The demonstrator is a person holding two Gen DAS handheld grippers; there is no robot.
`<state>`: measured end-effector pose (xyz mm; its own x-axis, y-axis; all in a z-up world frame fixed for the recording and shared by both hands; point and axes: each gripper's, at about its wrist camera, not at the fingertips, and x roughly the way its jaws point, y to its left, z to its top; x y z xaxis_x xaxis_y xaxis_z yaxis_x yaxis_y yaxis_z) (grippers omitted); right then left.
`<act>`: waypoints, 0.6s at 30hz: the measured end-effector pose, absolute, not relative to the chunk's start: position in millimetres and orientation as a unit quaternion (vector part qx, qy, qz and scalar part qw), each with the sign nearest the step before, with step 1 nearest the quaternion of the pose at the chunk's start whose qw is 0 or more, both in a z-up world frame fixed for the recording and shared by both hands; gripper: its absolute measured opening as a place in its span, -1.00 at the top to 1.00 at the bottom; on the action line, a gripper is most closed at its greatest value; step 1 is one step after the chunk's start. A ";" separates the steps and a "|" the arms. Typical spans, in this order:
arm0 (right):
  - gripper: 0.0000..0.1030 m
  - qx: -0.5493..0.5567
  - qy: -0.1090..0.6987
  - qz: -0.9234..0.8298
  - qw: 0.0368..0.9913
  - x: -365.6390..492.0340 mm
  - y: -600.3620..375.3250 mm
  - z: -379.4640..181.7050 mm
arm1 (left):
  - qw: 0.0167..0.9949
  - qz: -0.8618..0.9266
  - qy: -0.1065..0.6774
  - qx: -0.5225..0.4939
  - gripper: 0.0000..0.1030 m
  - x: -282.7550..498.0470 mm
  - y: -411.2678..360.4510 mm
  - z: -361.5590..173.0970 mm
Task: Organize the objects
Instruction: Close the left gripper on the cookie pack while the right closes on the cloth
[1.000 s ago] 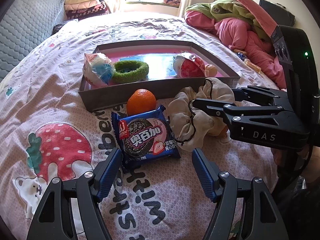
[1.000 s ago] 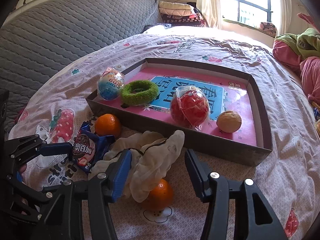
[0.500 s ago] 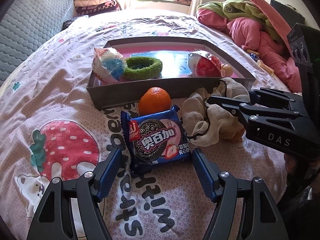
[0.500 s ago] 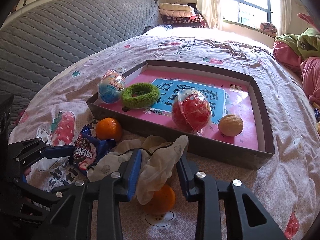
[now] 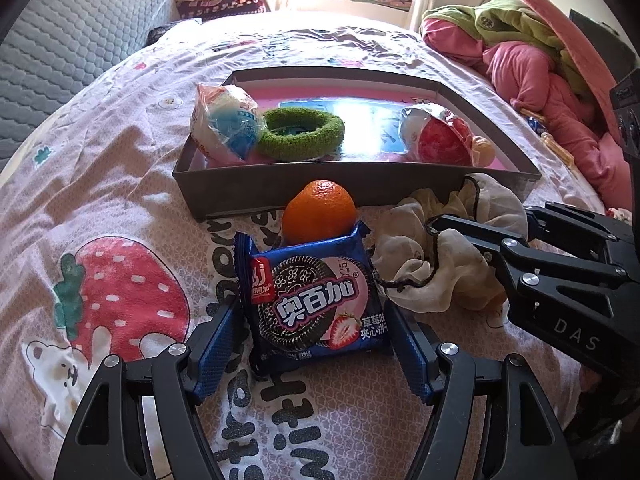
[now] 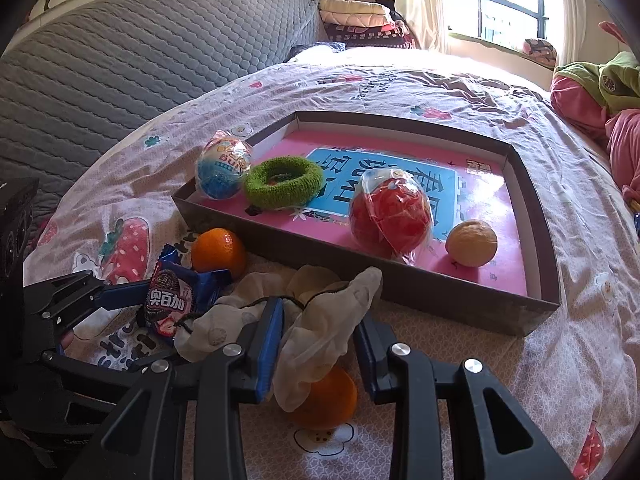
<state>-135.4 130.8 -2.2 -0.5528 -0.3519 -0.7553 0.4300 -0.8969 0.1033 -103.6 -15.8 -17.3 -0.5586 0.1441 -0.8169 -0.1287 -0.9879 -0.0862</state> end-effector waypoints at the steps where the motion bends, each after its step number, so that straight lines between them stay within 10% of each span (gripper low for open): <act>1: 0.44 0.418 0.049 -0.879 0.223 -135.2 130.3 -2.5 | 0.074 0.883 -0.012 -0.463 -0.43 -103.9 -15.8 -17.9; 18: 0.72 0.402 0.046 -0.886 0.225 -131.8 130.2 4.9 | 0.080 0.881 -0.059 -0.462 -0.11 -108.2 -25.0 -14.5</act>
